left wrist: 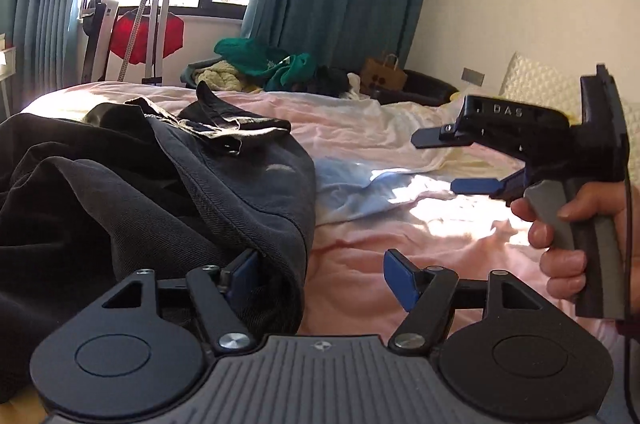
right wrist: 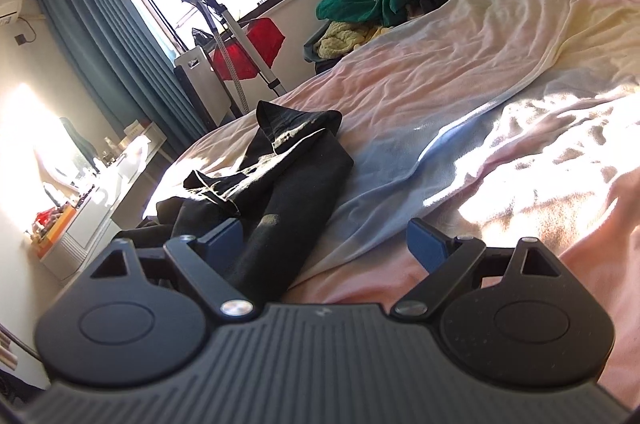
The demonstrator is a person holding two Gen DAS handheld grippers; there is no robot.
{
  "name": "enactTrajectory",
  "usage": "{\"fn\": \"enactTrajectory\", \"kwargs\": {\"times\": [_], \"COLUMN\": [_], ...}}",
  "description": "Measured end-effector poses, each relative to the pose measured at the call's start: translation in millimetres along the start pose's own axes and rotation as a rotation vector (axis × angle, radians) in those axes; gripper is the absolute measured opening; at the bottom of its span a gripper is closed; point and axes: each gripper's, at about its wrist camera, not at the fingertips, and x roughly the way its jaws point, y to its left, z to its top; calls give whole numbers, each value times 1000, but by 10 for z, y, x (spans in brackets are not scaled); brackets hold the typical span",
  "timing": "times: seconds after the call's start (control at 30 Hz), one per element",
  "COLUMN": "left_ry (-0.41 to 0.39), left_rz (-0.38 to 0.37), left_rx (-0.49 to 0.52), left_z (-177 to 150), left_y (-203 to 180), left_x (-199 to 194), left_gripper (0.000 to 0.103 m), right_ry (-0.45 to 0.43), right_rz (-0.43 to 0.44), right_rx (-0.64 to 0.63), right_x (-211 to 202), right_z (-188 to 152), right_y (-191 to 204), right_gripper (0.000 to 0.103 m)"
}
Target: Fold clothes
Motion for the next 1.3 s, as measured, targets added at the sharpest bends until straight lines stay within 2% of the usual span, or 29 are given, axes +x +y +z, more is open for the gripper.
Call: {"fn": "enactTrajectory", "kwargs": {"times": [0.07,0.13,0.3,0.43,0.53,0.57,0.6,0.63,0.7,0.77,0.87,0.97,1.03,1.1,1.2,1.23,1.3], "left_ry": [-40,-23,68,179,264,282,288,288,256,203,120,96,121,165,237,248,267], "left_rz": [-16,3,119,158,178,182,196,221,240,213,91,-69,-151,-183,-181,-175,-169], "left_rx": [-73,-122,-183,-310,-347,-348,-325,-279,-145,-3,185,353,447,500,534,527,483], "left_z": [111,263,733,1016,1164,1204,1250,1299,1416,1539,1596,1409,1167,866,354,244,89], "left_y": [120,264,749,1174,1323,1334,1295,1214,954,603,-116,-811,-1199,-1459,-1616,-1600,-1533], "left_x": [-4,118,659,1194,1574,1675,1746,1806,1869,1865,1758,1604,1535,1505,1503,1501,1443], "left_gripper": [77,77,76,71,55,34,12,5,4,4,4,4,4,5,8,12,30], "right_ry": [-1,-6,-13,-8,-5,-1,3,8,12,-10,-46,-92,-131,-162,-189,-198,-171], "right_rz": [21,28,25,28,21,17,13,8,-5,-20,-41,-65,-86,-101,-114,-118,-114], "right_rx": [21,31,86,130,134,138,144,154,175,191,214,262,307,351,408,427,445], "right_x": [-5,-1,41,99,180,210,242,271,299,246,158,29,-81,-172,-266,-297,-280], "right_z": [16,38,104,140,150,150,149,147,153,178,216,274,326,364,405,418,428], "right_y": [-25,-41,-177,-294,-348,-369,-390,-415,-468,-523,-606,-744,-877,-1003,-1172,-1228,-1294], "right_gripper": [90,90,90,90,90,90,90,90,90,90,90,90,90,90,91,91,91]}}
